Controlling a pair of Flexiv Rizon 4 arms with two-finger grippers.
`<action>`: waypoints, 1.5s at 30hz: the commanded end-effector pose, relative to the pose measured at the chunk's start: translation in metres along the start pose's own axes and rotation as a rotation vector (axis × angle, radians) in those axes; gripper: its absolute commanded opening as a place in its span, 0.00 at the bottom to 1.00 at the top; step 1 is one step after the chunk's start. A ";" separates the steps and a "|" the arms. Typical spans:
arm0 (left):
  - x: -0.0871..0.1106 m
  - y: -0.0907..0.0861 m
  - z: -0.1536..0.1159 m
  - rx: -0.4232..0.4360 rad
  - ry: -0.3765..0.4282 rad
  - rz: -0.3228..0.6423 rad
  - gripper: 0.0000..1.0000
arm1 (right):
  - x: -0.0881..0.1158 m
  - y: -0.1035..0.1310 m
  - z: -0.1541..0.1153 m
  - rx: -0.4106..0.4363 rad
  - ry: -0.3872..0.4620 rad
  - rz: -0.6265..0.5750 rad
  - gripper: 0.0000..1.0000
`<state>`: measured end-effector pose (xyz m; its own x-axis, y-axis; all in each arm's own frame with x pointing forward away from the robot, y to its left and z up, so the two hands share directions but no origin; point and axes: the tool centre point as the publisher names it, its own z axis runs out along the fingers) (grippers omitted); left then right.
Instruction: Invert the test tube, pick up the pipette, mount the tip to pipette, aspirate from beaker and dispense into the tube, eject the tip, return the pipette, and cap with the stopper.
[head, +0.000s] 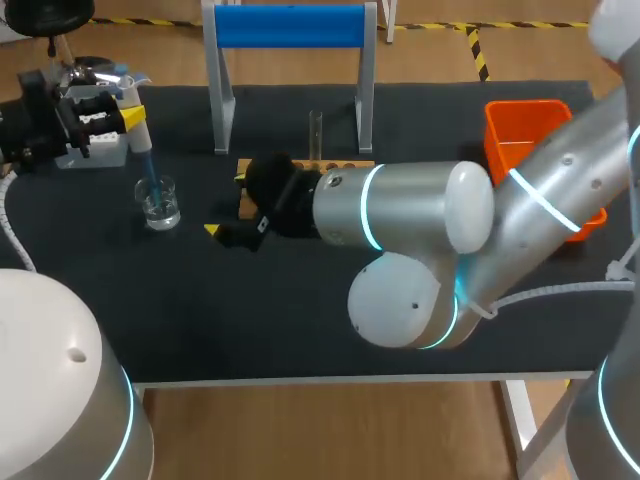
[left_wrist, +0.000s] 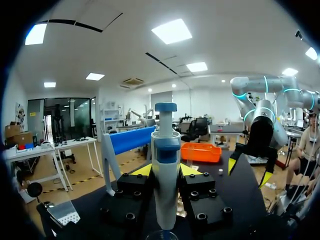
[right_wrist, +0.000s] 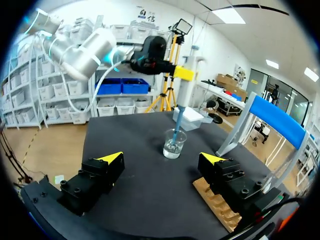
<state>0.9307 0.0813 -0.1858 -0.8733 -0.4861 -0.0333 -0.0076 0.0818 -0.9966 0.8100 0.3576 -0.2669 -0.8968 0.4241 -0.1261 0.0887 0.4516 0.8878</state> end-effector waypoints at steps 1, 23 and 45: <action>0.001 0.000 0.001 0.000 -0.005 0.001 0.00 | -0.019 0.007 -0.026 -0.022 0.251 0.008 1.00; 0.001 0.000 0.001 0.000 -0.005 0.001 0.00 | -0.062 0.076 -0.067 -0.219 0.624 -0.044 1.00; 0.001 0.000 0.001 0.000 -0.005 0.001 0.00 | -0.076 0.132 -0.070 -0.267 0.903 -0.124 1.00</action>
<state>0.9306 0.0811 -0.1857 -0.8730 -0.4865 -0.0334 -0.0076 0.0819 -0.9966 0.8549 0.3318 -0.1120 -0.9924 0.1120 -0.0510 -0.0266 0.2089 0.9776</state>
